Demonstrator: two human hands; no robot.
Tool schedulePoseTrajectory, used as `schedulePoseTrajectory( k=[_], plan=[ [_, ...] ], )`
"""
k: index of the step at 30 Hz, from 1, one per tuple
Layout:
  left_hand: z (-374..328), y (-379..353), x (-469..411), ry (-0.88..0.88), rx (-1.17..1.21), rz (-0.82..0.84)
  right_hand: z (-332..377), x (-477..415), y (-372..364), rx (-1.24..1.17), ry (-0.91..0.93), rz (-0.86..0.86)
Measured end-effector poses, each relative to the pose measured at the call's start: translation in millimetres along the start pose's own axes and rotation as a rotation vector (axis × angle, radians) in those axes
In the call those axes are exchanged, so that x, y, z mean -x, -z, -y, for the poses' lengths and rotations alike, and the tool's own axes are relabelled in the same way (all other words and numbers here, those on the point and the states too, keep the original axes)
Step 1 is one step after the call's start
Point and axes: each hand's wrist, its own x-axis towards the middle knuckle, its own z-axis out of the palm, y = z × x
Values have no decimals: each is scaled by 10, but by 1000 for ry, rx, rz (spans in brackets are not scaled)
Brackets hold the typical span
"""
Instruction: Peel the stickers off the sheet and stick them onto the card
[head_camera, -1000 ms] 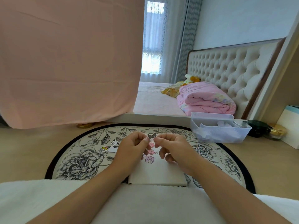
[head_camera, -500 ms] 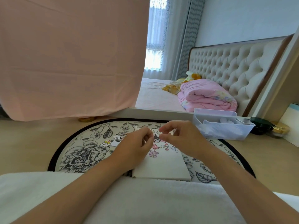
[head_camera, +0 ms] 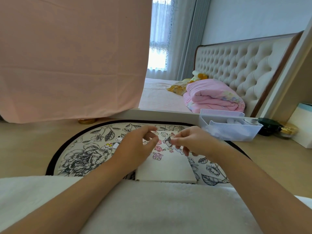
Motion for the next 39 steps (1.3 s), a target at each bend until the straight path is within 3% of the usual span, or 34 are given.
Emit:
schedulePoseTrajectory(
  k=[3, 6, 26, 32, 36, 39],
  plan=[
    [74, -30, 28, -130, -268, 63, -8, 22, -19, 66, -167, 152],
    [120, -89, 53, -175, -359, 129, 13, 6, -66, 170, -200, 139],
    [165, -140, 46, -206, -380, 144, 44, -67, -221, 369, -164, 34],
    [116, -116, 59, -356, -295, 174, 36, -72, -231, 465, -113, -10],
    [112, -124, 69, -333, -274, 215, 34, 4, -228, 599, -80, -110],
    [109, -121, 67, -341, -284, 215, -26, 93, -232, 572, -19, -148]
  ],
)
